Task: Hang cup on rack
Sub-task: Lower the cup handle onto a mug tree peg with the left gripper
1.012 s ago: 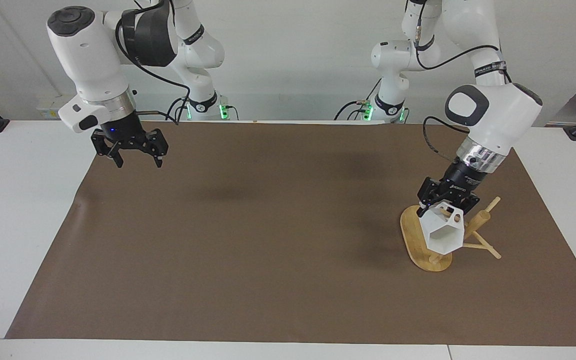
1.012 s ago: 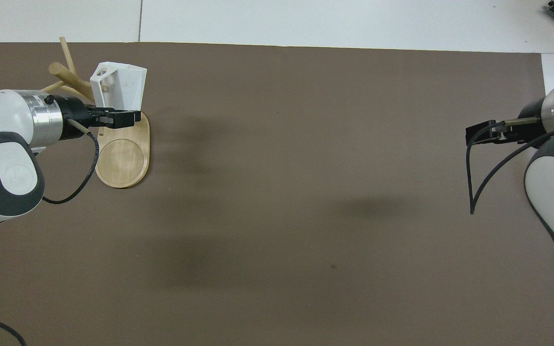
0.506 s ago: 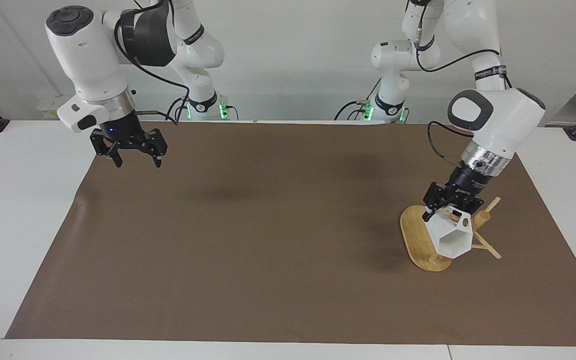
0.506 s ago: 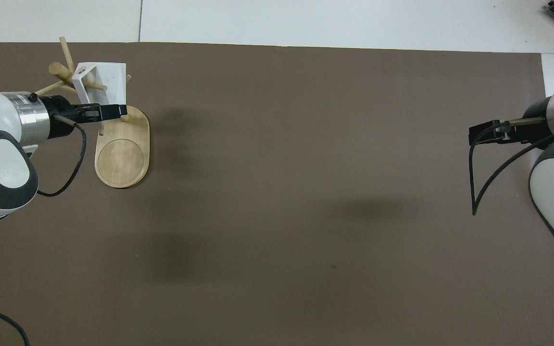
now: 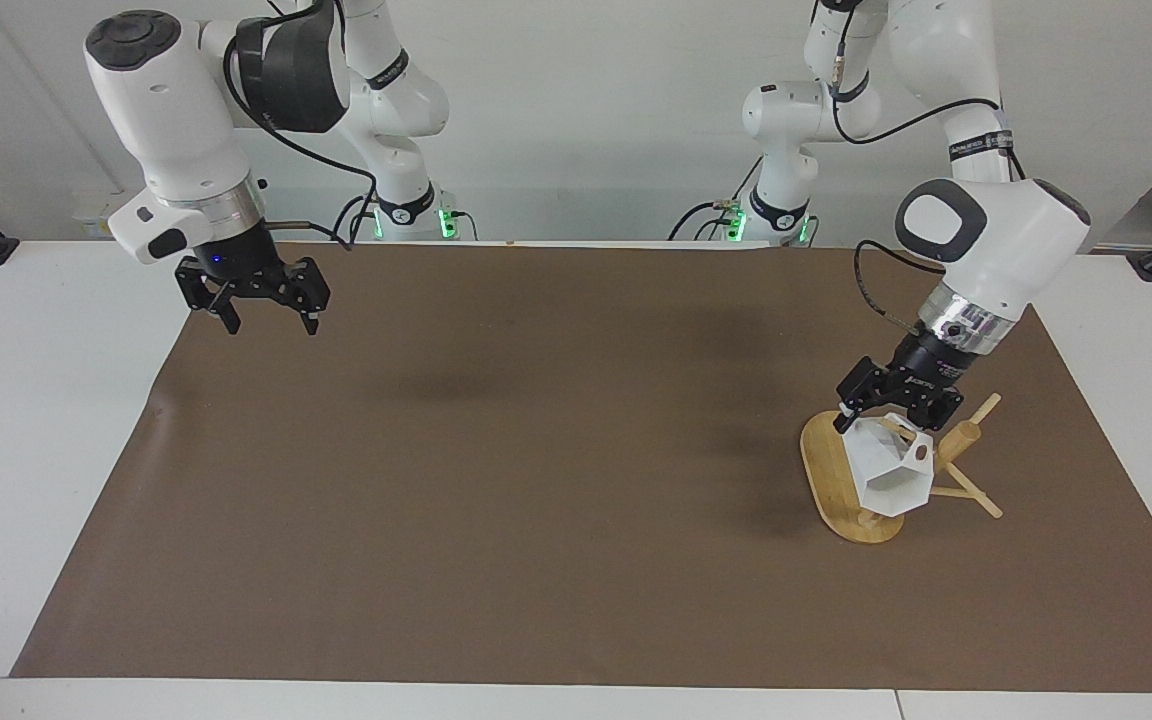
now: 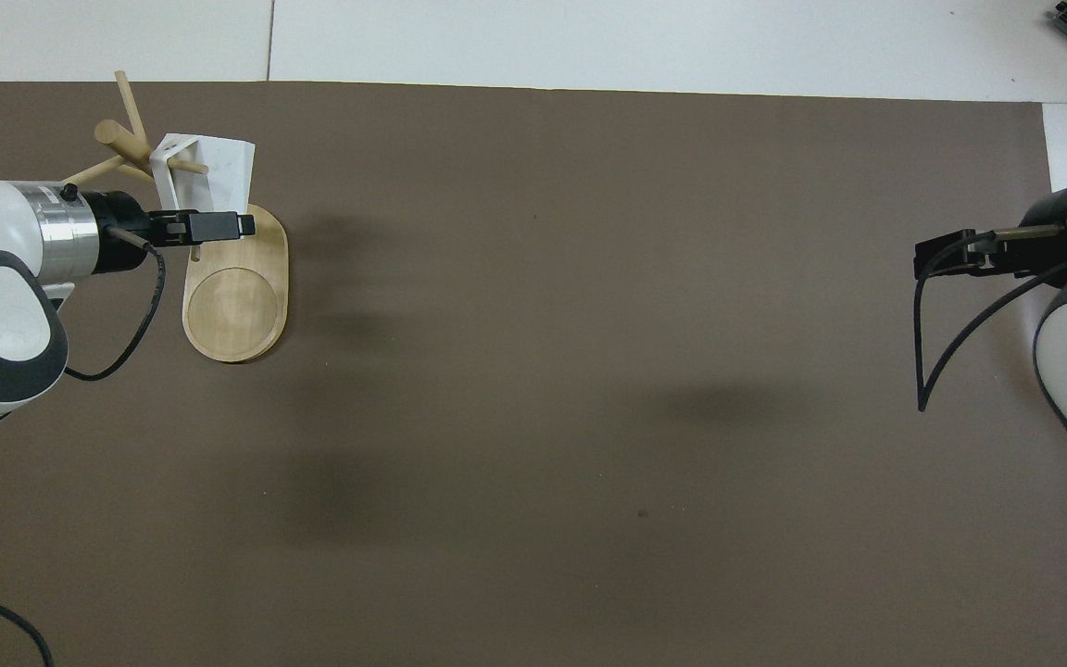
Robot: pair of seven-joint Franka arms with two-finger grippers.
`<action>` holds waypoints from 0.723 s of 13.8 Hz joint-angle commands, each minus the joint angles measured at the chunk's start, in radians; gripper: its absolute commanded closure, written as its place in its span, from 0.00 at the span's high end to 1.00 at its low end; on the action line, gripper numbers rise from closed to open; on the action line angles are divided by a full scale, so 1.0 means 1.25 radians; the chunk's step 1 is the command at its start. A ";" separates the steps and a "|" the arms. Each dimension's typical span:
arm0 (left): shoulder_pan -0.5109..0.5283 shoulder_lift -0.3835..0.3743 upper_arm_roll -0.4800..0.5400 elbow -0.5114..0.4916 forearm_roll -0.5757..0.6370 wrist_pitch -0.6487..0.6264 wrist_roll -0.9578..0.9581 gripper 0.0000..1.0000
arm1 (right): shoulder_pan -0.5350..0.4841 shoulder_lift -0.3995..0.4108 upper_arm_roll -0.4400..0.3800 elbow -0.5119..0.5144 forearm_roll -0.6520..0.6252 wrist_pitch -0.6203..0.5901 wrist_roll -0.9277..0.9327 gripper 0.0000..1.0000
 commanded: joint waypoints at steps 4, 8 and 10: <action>0.008 -0.058 -0.005 0.027 0.099 -0.154 -0.132 1.00 | -0.025 -0.012 0.004 -0.009 -0.004 0.001 0.010 1.00; -0.008 -0.118 -0.007 0.015 0.184 -0.246 -0.023 1.00 | -0.025 -0.013 0.004 -0.011 -0.003 -0.001 0.011 1.00; -0.006 -0.121 -0.007 0.019 0.200 -0.252 0.052 1.00 | -0.026 -0.013 0.004 -0.011 -0.003 -0.002 0.011 1.00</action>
